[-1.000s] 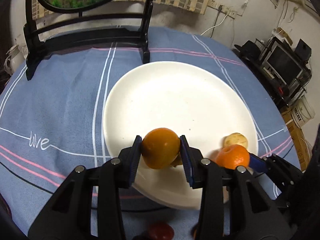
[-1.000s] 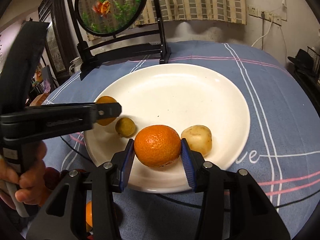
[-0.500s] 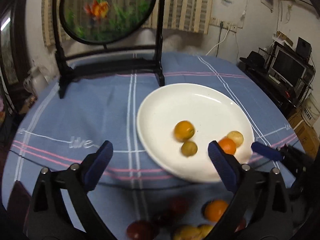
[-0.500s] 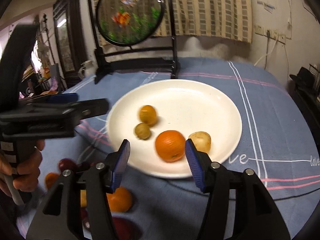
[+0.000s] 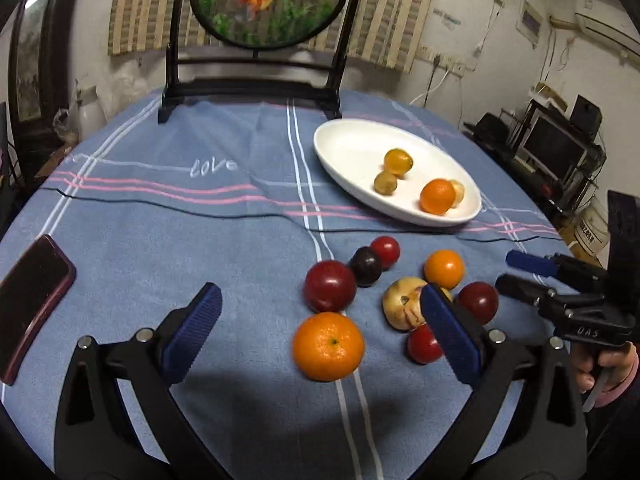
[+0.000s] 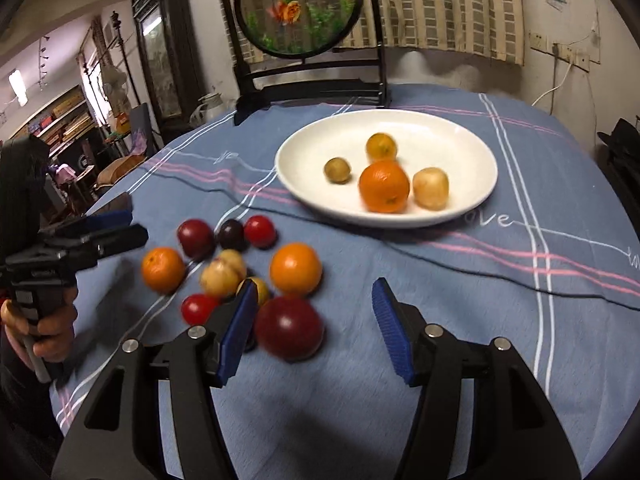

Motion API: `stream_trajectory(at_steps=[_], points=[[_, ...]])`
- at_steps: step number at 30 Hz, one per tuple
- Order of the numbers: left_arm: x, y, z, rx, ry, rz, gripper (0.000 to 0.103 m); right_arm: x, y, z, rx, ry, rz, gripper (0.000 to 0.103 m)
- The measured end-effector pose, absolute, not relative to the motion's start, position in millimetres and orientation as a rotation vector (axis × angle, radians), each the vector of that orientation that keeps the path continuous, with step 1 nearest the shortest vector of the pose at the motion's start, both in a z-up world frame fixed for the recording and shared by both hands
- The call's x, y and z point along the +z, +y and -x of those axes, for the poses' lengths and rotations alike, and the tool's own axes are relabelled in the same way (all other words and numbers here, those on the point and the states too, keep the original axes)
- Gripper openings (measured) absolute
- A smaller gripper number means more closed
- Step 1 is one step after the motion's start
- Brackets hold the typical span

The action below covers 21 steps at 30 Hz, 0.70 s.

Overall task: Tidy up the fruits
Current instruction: 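Move both grippers back toward the fruit cluster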

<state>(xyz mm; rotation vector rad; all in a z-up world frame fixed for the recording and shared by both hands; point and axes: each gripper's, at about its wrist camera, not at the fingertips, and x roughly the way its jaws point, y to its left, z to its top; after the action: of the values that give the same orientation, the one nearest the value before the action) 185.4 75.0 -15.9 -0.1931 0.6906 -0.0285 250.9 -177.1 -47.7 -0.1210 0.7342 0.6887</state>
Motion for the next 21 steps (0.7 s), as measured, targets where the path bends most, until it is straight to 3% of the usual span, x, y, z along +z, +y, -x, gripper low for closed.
stream_trajectory(at_steps=[11, 21], points=[[-18, 42, -183, 0.032, 0.689, -0.03, 0.101, -59, -163, -245, 0.696, 0.772, 0.18, 0.06], [-18, 46, -185, 0.025, 0.705, -0.015, 0.101, -67, -161, -250, 0.669, 0.797, 0.189, 0.06]])
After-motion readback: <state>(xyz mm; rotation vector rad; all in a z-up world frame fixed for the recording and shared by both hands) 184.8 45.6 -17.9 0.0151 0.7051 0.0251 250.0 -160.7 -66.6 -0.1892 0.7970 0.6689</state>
